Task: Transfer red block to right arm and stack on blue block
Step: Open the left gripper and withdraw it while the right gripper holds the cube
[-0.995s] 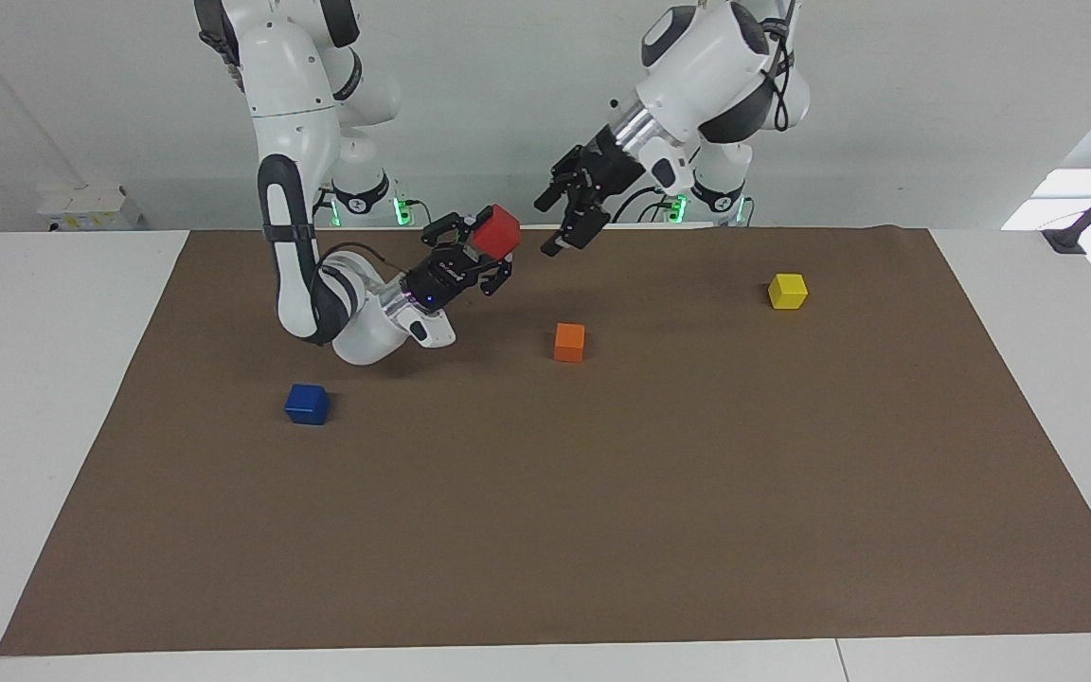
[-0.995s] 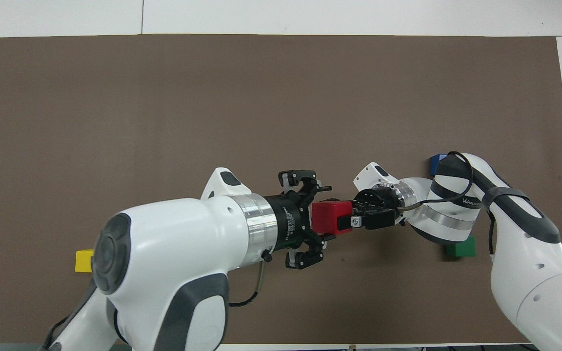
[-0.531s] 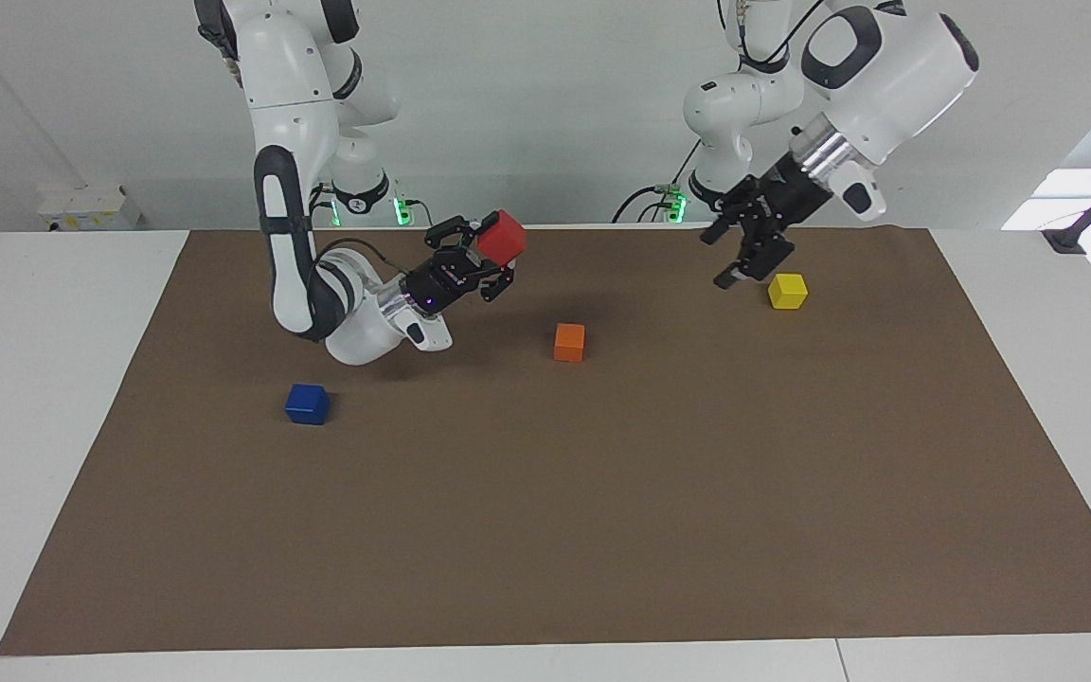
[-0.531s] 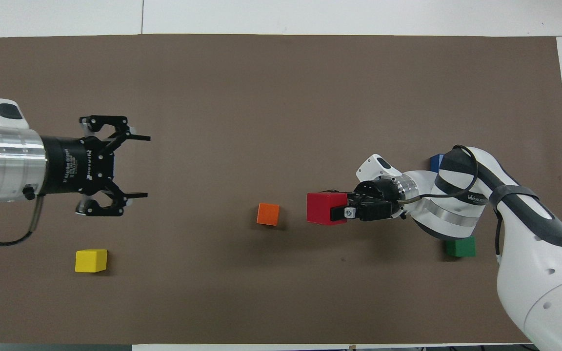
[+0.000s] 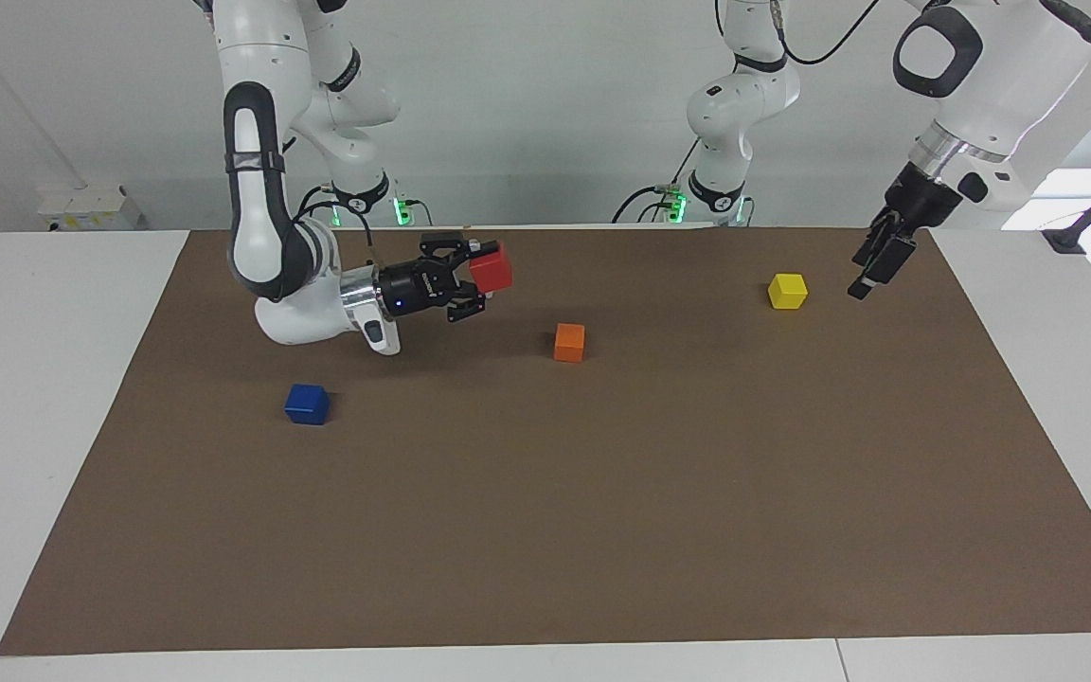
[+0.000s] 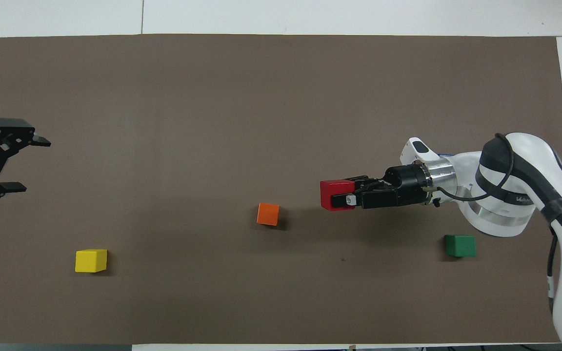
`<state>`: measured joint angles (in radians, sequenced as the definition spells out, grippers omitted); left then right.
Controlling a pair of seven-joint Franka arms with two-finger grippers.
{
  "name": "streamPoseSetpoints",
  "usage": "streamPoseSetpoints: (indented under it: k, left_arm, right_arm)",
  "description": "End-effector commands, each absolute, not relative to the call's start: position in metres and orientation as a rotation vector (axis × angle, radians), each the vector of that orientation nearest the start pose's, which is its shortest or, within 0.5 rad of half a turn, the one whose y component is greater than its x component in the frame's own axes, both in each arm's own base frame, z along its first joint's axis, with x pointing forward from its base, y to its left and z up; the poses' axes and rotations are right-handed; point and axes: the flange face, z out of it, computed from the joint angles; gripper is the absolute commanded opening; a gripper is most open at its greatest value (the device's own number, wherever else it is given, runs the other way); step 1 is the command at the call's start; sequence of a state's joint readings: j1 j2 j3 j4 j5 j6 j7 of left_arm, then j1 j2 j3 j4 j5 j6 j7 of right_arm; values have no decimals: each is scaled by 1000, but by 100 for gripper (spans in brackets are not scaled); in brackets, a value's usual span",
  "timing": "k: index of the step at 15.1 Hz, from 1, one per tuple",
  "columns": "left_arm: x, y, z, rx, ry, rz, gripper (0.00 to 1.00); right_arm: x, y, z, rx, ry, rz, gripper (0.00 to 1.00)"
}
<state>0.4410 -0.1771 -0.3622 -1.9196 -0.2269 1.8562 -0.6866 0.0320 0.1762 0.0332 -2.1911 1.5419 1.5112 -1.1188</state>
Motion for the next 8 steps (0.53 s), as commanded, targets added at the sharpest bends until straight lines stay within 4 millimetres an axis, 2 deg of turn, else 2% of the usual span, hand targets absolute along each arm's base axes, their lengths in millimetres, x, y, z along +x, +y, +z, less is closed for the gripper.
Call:
streamPoseSetpoints:
  k: [1, 3, 5, 8]
  left_arm:
    - [535, 21, 580, -3062, -868, -65, 100]
    - [533, 27, 583, -3113, -493, -32, 100]
    - [530, 30, 584, -3060, -271, 8, 100]
    - [558, 30, 614, -3058, -47, 112, 100]
  right_arm:
    - [519, 125, 383, -1732, -376, -163, 0]
    - [523, 114, 400, -1859, -368, -138, 0]
    - [526, 100, 420, -2050, -386, -92, 0]
    - [538, 81, 446, -2350, -381, -55, 0]
